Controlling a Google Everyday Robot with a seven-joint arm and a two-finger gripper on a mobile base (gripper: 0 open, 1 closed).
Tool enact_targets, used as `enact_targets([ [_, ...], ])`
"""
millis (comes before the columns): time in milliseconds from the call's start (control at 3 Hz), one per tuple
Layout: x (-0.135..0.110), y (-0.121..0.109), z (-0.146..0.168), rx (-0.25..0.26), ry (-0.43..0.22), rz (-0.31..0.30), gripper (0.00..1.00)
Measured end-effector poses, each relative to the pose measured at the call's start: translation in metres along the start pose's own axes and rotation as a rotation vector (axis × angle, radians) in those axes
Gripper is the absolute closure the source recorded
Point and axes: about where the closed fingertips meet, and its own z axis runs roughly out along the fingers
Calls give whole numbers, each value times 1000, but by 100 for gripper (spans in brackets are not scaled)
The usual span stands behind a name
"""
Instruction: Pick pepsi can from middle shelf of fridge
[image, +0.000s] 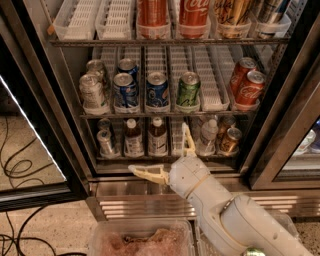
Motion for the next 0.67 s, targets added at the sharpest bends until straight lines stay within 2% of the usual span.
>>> enact_targets([
  [333, -7, -6, 25, -62, -37, -30, 0],
  [667, -9, -6, 26, -68, -45, -30, 0],
])
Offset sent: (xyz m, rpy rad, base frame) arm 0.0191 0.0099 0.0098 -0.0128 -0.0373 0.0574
